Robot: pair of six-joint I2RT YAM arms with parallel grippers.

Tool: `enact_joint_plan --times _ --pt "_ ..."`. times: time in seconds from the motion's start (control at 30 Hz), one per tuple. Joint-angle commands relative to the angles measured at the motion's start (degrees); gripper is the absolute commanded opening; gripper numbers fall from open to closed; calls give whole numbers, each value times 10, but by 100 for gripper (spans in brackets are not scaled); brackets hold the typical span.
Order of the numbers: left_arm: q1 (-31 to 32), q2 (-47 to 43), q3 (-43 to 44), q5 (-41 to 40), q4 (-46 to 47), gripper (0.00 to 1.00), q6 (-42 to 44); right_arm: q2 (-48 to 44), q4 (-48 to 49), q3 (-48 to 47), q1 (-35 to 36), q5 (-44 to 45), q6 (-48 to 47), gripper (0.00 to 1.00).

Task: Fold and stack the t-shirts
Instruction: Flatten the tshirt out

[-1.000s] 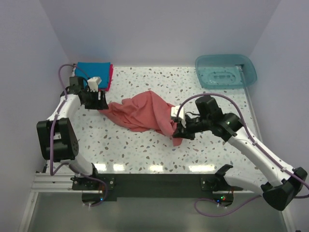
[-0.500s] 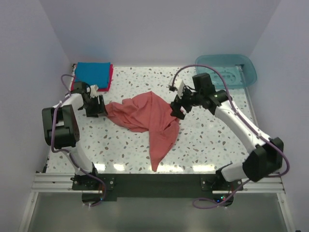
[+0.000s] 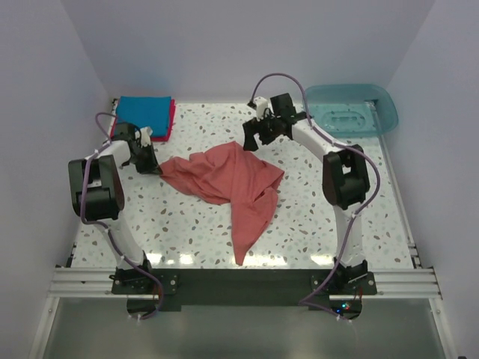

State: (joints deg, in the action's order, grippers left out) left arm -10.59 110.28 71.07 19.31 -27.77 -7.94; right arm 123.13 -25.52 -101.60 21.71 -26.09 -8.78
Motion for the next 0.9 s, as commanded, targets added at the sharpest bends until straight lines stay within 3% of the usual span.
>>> enact_joint_plan --times 0.0,0.17,0.43,0.53,0.63,0.67,0.87 --pt "-8 0 22 18 3 1 13 34 41 -80 0 -38 61 95" --pt "-9 -12 25 33 -8 0 21 106 47 -145 2 -58 108 96" --pt "-7 -16 47 67 -19 0 38 172 21 -180 2 -116 140 82" --pt "-6 -11 59 71 -23 0 41 169 29 -162 2 -121 144 65" --pt "-4 -9 64 78 -26 0 43 160 28 -154 -4 -154 156 10" --pt "-1 -9 65 81 -26 0 43 155 28 -155 -5 -182 159 0" --pt "28 -8 100 115 -29 0 60 21 23 -124 -68 -192 144 0"
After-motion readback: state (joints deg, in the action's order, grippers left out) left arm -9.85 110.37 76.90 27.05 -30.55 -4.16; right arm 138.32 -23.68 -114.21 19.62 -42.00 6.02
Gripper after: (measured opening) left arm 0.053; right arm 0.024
